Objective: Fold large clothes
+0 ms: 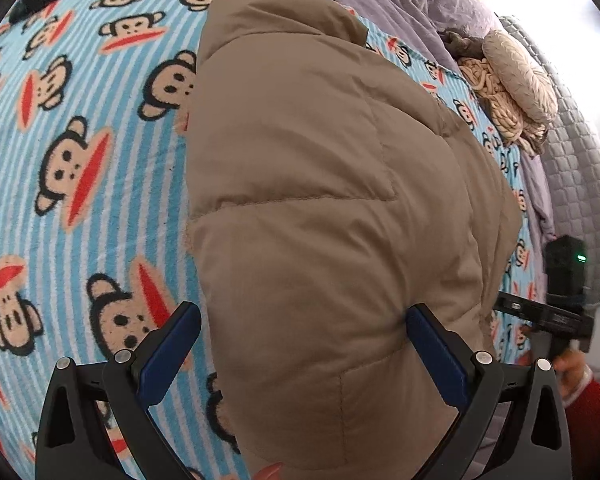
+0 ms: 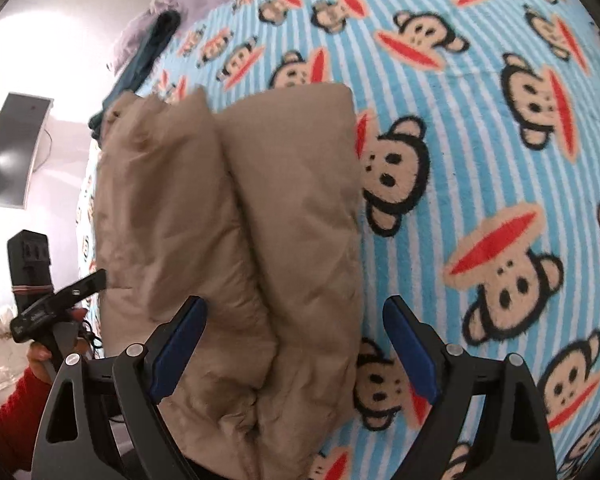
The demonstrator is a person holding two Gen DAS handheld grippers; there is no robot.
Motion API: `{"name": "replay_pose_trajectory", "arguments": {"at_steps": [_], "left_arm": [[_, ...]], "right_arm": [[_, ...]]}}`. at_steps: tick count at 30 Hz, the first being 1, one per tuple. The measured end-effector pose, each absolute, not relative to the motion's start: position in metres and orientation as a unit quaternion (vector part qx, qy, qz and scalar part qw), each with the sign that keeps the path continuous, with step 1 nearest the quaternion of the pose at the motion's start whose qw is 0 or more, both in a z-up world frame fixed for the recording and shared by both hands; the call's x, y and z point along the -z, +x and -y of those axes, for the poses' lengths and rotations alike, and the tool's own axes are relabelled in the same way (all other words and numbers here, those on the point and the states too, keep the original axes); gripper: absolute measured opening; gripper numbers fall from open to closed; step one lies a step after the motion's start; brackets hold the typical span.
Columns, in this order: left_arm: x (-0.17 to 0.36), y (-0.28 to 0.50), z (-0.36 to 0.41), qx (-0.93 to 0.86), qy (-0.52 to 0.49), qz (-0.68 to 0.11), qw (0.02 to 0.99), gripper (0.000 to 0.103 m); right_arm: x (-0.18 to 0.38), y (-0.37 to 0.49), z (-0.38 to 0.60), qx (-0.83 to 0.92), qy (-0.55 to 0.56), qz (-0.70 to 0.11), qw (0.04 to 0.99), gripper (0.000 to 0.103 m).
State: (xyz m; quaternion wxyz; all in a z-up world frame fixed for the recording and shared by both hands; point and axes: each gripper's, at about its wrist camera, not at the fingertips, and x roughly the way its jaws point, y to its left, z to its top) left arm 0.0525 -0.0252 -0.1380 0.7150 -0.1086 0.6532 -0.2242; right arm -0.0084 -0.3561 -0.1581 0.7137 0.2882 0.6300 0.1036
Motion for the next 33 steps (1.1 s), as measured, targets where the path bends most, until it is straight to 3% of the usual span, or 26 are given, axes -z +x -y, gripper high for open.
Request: {"name": "replay_pose_trajectory", "arguments": {"at_steps": [8,11,26,28,29,30,33], "left_arm": [[0.158,0.081,-0.006,0.275,-0.207,-0.655,0.673,0.103],[0.172,0.087,-0.005,0.292,-0.215,-0.659,0.659,0.103],[0.191,0.09,0.025,0.297,-0.221,-0.659,0.655,0.101],[0.179,0.088,0.035,0.298,-0.214,-0.65,0.666,0.093],[0.173,0.087,0.033,0.298,-0.214,-0.645,0.67,0.087],[0.167,0.086,0.032,0.299,-0.217,-0.64,0.673,0.082],[0.147,0.084,0.029,0.307,-0.221,-0.627,0.681,0.078]], "right_arm": [[0.191,0.02,0.352,-0.194,0.345,-0.626,0.673,0.092],[0.206,0.032,0.349,-0.204,0.352,-0.635,0.657,0.103],[0.229,0.065,0.326,-0.23,0.41,-0.622,0.626,0.103],[0.229,0.064,0.32,-0.236,0.423,-0.62,0.617,0.098],[0.227,0.063,0.317,-0.242,0.44,-0.615,0.609,0.082],[0.225,0.062,0.316,-0.243,0.449,-0.608,0.608,0.074],[0.21,0.061,0.31,-0.252,0.451,-0.595,0.615,0.066]]}}
